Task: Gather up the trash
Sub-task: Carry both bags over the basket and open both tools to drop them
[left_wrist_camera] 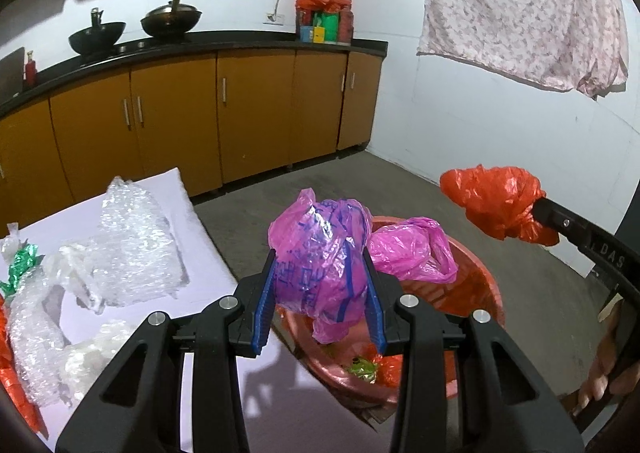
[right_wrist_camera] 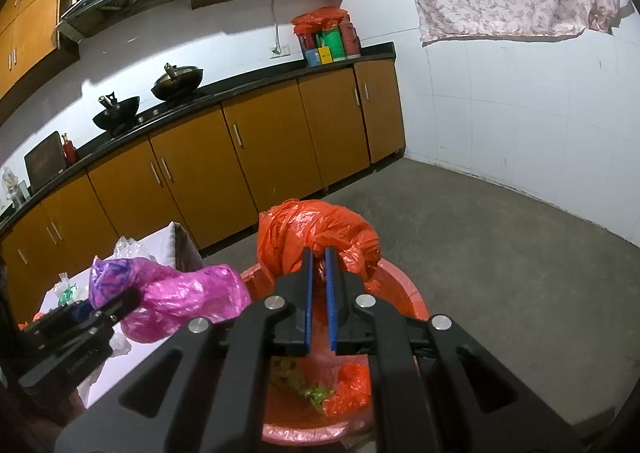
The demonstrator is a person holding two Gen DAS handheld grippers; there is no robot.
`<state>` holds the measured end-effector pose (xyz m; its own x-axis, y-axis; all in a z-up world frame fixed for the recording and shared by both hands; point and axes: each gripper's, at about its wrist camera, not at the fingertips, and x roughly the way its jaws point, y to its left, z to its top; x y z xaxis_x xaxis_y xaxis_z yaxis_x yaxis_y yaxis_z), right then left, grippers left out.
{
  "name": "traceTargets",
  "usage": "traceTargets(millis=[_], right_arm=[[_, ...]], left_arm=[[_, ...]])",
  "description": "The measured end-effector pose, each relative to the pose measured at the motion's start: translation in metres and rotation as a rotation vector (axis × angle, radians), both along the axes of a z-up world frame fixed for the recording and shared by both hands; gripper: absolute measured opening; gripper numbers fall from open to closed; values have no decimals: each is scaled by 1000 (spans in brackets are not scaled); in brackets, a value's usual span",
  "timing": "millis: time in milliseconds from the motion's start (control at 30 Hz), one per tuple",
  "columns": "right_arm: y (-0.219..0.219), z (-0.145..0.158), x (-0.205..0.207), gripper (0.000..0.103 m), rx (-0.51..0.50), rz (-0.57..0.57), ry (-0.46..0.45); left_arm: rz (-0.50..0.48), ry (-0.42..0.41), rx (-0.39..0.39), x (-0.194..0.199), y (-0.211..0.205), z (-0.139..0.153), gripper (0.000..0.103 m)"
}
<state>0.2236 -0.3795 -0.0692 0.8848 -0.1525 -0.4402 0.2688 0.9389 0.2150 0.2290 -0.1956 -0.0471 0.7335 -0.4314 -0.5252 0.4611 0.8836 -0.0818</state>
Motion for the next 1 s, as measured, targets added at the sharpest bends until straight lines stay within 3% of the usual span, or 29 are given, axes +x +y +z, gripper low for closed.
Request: traceTargets(millis=[233,367,433,533,800,1000], right_arm=[[-5,-3,7,9,35,-3,-13],[-12,-3,10,20,80,-1,-23],[-13,-3,9,29,79,-9,-25],[-14,-5,6,31,72,-17,-21],[4,3,4,39,18,10,-26],[58,6,12,46,-22,139,-25]], left_arm=[[-39,22,11,9,-17,-6,43],[-40,29,8,10,-20,-8,62],[-37,34,6,10,-18,-9,63],[-16,41,2,12,-9,-9,63],[66,0,-26,2,35,6,67],[188,-50,-42,-14,97,21,73]])
